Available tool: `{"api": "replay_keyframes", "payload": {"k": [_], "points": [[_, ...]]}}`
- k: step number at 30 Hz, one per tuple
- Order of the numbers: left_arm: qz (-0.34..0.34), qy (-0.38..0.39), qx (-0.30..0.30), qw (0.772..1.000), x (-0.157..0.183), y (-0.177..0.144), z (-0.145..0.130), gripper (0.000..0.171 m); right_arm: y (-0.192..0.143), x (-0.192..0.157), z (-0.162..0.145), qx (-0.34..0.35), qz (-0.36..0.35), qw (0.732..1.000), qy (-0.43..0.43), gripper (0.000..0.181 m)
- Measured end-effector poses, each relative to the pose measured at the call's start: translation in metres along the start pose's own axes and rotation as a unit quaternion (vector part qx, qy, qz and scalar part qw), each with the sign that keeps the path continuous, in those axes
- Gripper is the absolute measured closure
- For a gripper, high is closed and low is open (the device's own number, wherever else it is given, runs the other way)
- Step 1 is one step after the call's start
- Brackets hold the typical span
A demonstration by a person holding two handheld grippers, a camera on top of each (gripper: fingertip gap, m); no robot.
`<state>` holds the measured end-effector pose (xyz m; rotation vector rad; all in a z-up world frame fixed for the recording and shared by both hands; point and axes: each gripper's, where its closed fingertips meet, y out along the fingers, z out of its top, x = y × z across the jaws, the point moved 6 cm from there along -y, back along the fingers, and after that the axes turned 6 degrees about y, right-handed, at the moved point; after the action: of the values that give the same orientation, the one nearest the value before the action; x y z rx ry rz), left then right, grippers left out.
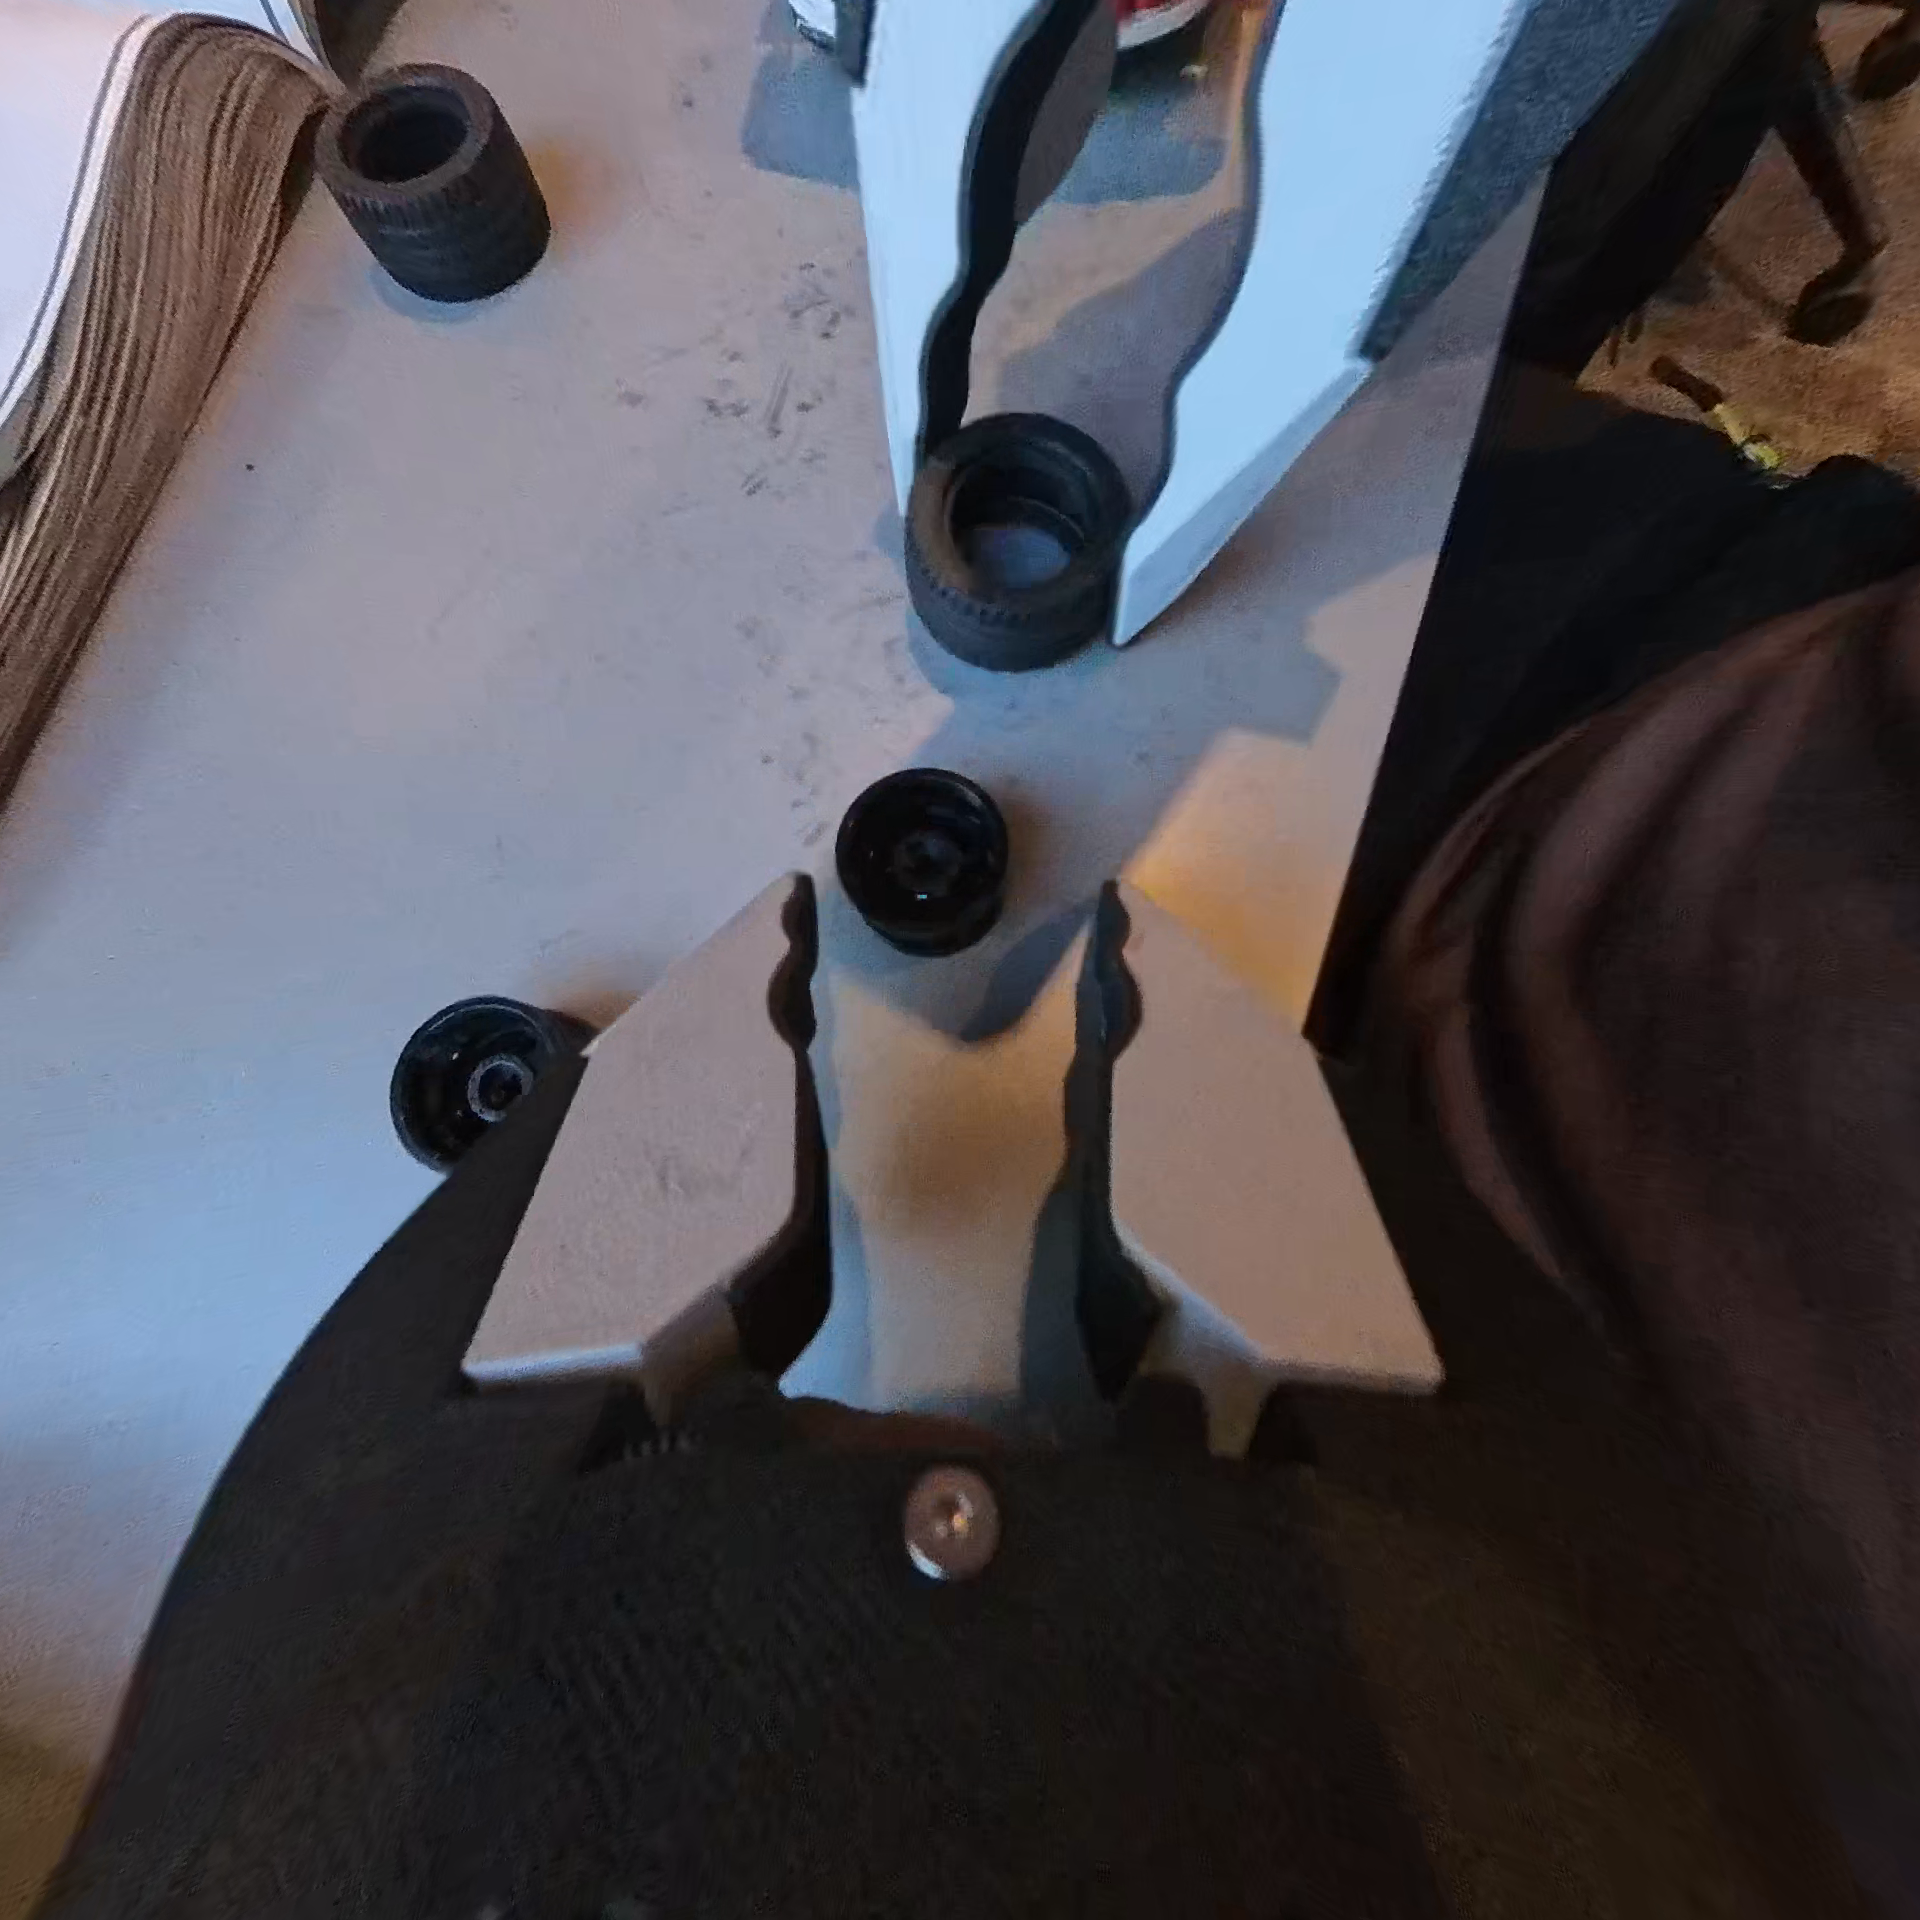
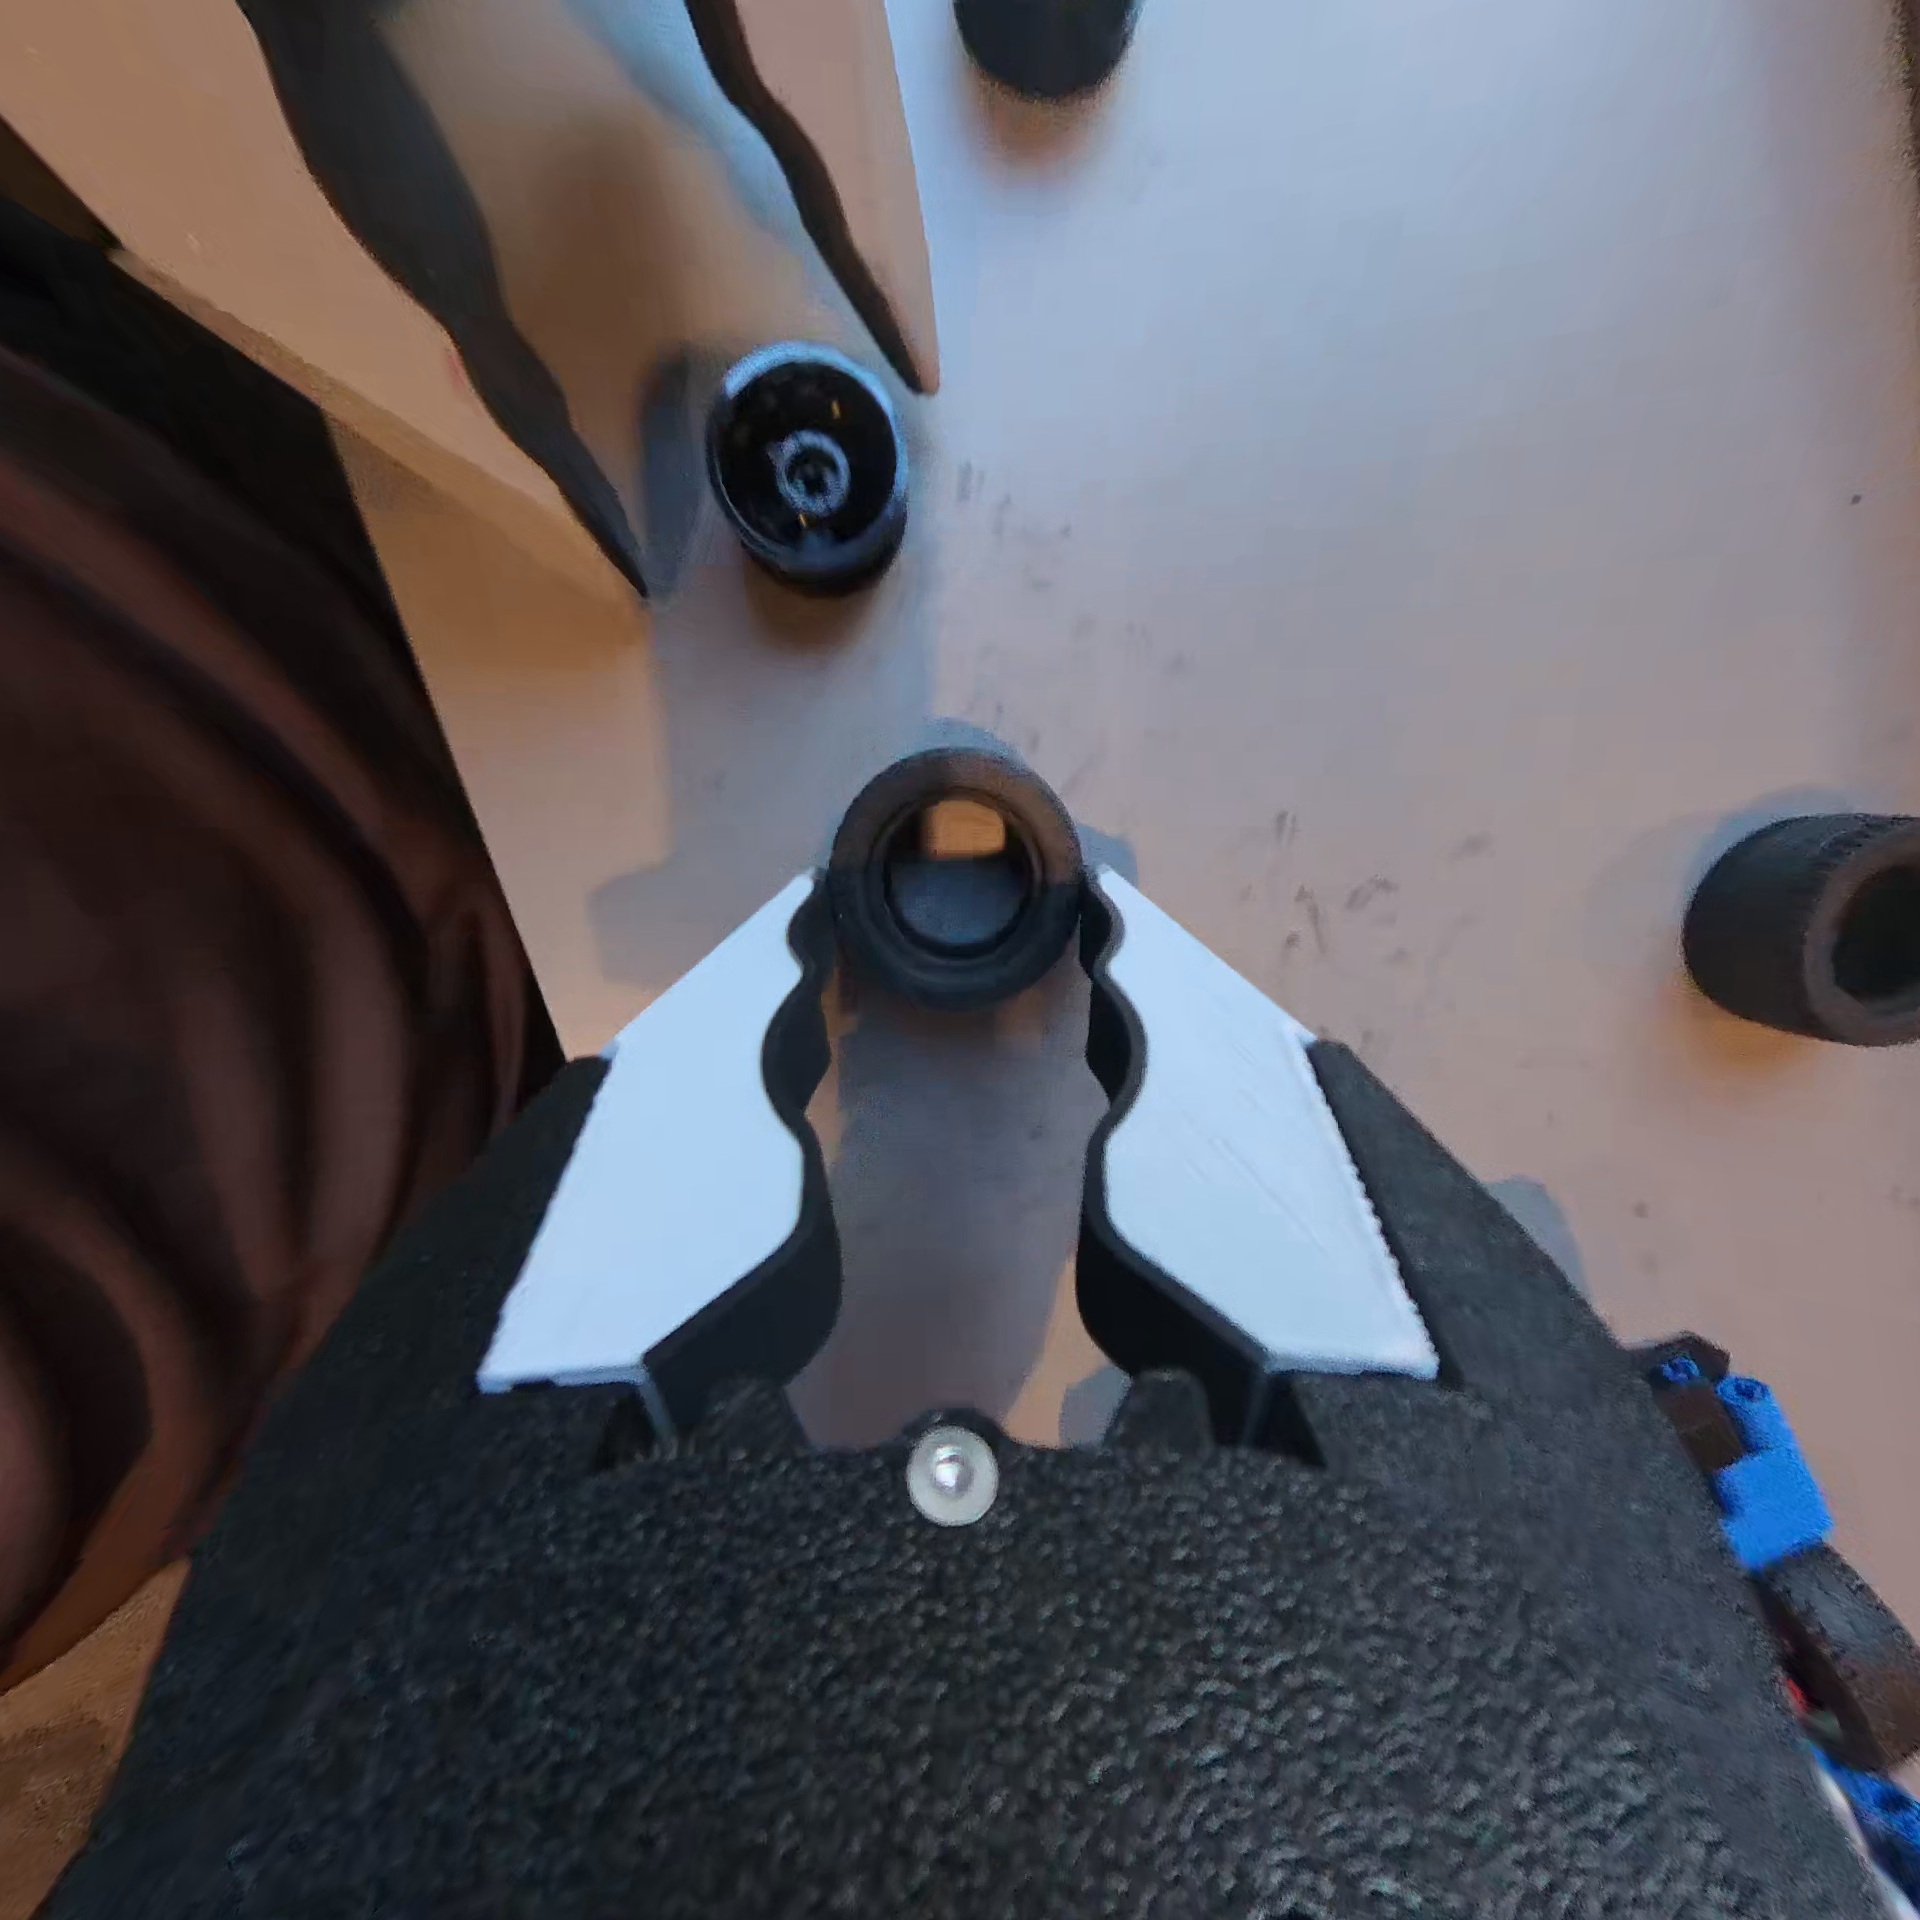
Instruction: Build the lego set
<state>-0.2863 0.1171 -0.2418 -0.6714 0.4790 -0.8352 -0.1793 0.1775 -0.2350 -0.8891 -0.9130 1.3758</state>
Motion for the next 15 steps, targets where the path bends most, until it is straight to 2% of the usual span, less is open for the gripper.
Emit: {"api": "replay_keyframes", "payload": {"k": [4,9,10,11,12,15], "points": [[0.041,0.002,-0.005,0.999,-0.006,-0.011,-0.006,0.121,0.000,-0.003,0.011,0.050,0.042,0.998,0.010,0.139],[0.026,-0.024,0.035,0.999,-0.007,-0.005,0.002,0.122,0.008,0.000,0.014,0.045,0.055,0.997,0.001,0.138],[0.023,-0.022,0.031,0.999,-0.007,-0.001,0.002,0.127,0.009,-0.001,0.015,0.046,0.059,0.997,0.000,0.135],[0.015,-0.018,0.026,0.999,-0.006,0.002,0.001,0.140,0.011,-0.002,0.015,0.044,0.058,0.997,-0.002,0.129],[0.013,-0.014,0.023,1.000,-0.005,0.004,0.001,0.142,0.012,-0.003,0.015,0.042,0.051,0.998,-0.005,0.126],[0.074,0.003,0.030,0.997,-0.013,-0.005,0.001,0.143,0.002,-0.004,0.012,0.053,0.025,0.998,-0.007,0.125]]}}
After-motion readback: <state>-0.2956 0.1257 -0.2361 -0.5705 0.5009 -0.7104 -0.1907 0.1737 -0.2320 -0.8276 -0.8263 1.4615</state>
